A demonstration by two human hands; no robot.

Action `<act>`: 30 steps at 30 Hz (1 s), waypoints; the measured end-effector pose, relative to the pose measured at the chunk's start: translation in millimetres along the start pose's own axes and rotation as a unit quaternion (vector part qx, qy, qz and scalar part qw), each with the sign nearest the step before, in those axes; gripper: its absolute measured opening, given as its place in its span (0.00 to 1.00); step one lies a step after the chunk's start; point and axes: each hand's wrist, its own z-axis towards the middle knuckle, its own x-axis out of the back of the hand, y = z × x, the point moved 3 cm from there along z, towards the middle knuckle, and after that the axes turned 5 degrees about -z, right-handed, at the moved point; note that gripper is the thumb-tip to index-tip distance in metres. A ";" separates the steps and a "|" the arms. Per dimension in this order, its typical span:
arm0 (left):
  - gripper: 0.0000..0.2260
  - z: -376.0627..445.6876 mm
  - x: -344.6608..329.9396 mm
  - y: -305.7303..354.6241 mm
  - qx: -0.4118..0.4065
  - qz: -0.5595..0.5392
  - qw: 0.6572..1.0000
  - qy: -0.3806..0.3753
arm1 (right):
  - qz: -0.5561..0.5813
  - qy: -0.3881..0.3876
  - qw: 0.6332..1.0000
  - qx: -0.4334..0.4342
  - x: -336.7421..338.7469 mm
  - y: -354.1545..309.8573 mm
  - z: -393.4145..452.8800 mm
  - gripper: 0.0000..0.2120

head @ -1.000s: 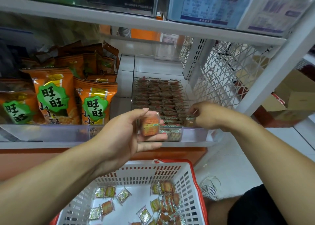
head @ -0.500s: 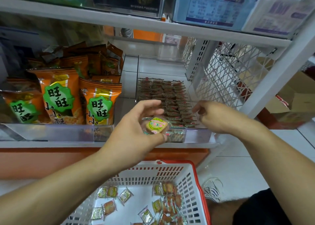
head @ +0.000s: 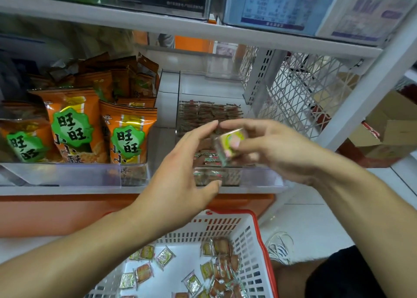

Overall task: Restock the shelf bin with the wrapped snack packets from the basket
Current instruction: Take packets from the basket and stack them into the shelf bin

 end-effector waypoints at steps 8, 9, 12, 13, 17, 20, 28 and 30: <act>0.38 -7.2 -18.6 -18.4 -0.023 0.207 0.970 -0.129 | -0.413 0.195 0.890 -0.003 54.5 6.9 9.3 0.20; 0.38 -7.0 -20.5 -20.6 -0.028 0.217 0.966 -0.136 | -0.453 0.169 0.875 -0.010 52.4 9.1 11.3 0.20; 0.36 -5.1 -23.3 -25.6 -0.043 0.235 0.961 -0.140 | -0.547 0.105 0.830 -0.028 47.5 13.4 16.2 0.14; 0.36 -4.6 -23.7 -26.7 -0.045 0.235 0.961 -0.138 | -0.572 0.092 0.814 -0.038 47.1 13.4 16.8 0.13; 0.35 -4.4 -24.2 -29.0 -0.042 0.238 0.961 -0.137 | -0.613 0.024 0.785 -0.084 45.4 18.4 18.7 0.04; 0.35 -4.0 -24.6 -29.8 -0.038 0.241 0.960 -0.138 | -0.605 -0.022 0.783 -0.142 43.5 25.7 22.7 0.12; 0.35 -3.2 -24.5 -29.7 -0.037 0.230 0.964 -0.130 | -0.530 -0.062 0.809 -0.244 51.5 43.7 47.8 0.15; 0.35 -3.2 -24.6 -29.5 -0.038 0.233 0.963 -0.130 | -0.487 -0.062 0.830 -0.264 52.0 46.8 50.7 0.11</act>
